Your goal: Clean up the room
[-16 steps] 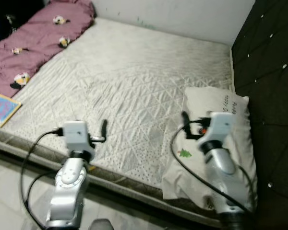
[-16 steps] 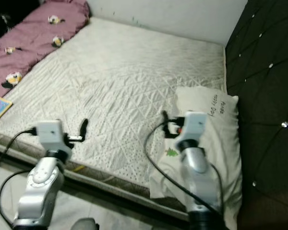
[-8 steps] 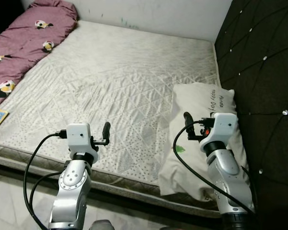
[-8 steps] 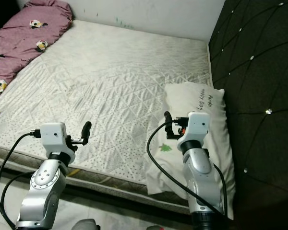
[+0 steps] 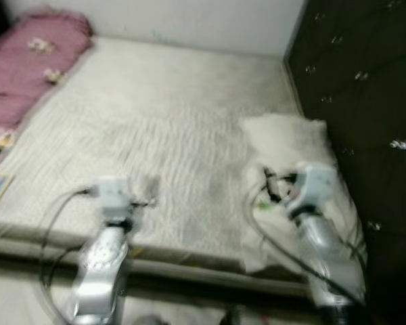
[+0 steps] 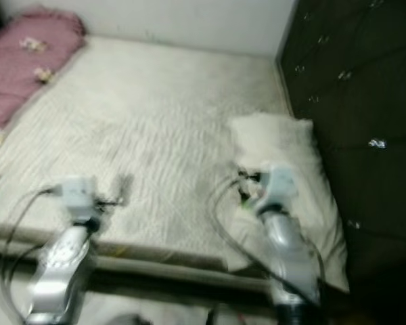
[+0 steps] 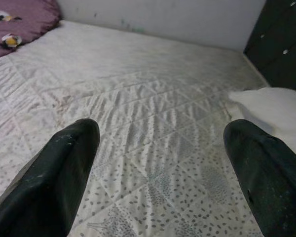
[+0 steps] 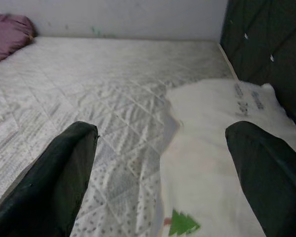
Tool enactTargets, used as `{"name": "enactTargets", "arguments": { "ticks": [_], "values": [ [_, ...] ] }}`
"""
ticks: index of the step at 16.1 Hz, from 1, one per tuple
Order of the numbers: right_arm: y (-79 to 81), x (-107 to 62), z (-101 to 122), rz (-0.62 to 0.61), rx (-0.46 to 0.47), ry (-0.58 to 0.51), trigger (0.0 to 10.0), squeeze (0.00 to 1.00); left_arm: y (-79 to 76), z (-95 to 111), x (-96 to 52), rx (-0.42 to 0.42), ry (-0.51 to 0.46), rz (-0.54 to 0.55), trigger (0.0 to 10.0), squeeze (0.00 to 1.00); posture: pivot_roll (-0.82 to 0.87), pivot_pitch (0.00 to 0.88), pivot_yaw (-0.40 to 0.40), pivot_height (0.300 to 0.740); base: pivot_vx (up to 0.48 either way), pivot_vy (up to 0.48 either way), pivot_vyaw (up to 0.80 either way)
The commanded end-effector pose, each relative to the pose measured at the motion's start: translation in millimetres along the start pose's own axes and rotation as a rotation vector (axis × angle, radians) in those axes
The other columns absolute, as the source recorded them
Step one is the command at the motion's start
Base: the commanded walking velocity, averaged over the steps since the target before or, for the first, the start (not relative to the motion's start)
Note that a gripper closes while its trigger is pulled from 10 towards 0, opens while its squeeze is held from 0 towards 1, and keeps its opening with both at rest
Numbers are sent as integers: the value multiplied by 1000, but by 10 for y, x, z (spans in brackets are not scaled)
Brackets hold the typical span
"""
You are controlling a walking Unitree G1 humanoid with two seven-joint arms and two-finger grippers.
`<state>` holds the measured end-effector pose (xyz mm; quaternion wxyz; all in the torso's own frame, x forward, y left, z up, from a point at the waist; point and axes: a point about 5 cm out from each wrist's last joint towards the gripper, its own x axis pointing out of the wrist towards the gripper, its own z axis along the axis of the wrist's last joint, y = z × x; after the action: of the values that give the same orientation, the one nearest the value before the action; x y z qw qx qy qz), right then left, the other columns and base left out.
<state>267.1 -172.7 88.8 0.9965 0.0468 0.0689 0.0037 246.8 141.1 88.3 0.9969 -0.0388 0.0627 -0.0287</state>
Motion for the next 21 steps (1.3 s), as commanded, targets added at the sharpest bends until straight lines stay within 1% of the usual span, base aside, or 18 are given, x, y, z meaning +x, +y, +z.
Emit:
{"name": "enactTargets", "arguments": {
  "ticks": [1, 2, 3, 4, 6, 7, 8, 9, 10, 12, 14, 15, 21],
  "values": [
    [52, 23, 27, 5, 8, -1, 10000, 0, 104, 37, -6, 19, -9, 29, 10000, 0, 13, 0, -25, 740, 0, 420, 0],
    [43, 28, 14, -5, 2, 9, 10000, 0, 103, 37, -4, 18, -8, 28, 10000, 0, 13, 0, -25, 740, 0, 416, 0],
    [58, 39, -11, -10, -28, 17, 10000, 0, 102, 37, 1, 18, -7, 28, 10000, 0, 13, 0, -26, 740, 0, 416, 0],
    [86, 33, -22, 2, -20, 24, 10000, 0, 104, 38, 2, 18, -7, 29, 10000, 0, 13, 0, -26, 740, 0, 416, 0],
    [93, 37, -29, -11, 5, 45, 10000, 0, 101, 39, 5, 17, -8, 29, 10000, 0, 13, 0, -25, 740, 0, 414, 0],
    [94, 49, -16, -8, -4, 33, 10000, 0, 102, 39, 7, 19, -8, 29, 10000, 0, 12, 0, -24, 740, 0, 375, 0],
    [92, 55, -29, -15, -3, 50, 10000, 0, 102, 40, 8, 20, -8, 28, 10000, 0, 12, 0, -24, 740, 0, 0, 0],
    [97, 62, -46, -5, -52, 69, 10000, 0, 91, 46, 7, 20, -16, 18, 10000, 0, 12, 0, -25, 740, 0, 0, 0],
    [108, 59, -57, 8, -65, 74, 10000, 0, 84, 55, 5, 21, -24, 12, 10000, 0, 11, 0, -26, 740, 0, 0, 0],
    [113, 52, -59, 21, -41, 72, 10000, 0, 69, 84, 0, 8, -46, 1, 10000, 0, 12, 0, -30, 740, 0, 0, 0],
    [112, 40, -52, 39, -20, 66, 10000, 0, 68, 77, -7, 12, -41, -1, 10000, 0, 12, 0, -32, 740, 0, 0, 0],
    [119, 30, -59, 45, -2, 81, 10000, 0, 68, 74, -16, 14, -40, -5, 10000, 0, 12, 0, -30, 740, 0, 0, 0],
    [146, 76, -22, 43, 3, 66, 10000, 0, 76, 100, -10, 19, -55, -21, 10000, 0, 13, 0, -23, 740, 0, 0, -769]
  ]
}}
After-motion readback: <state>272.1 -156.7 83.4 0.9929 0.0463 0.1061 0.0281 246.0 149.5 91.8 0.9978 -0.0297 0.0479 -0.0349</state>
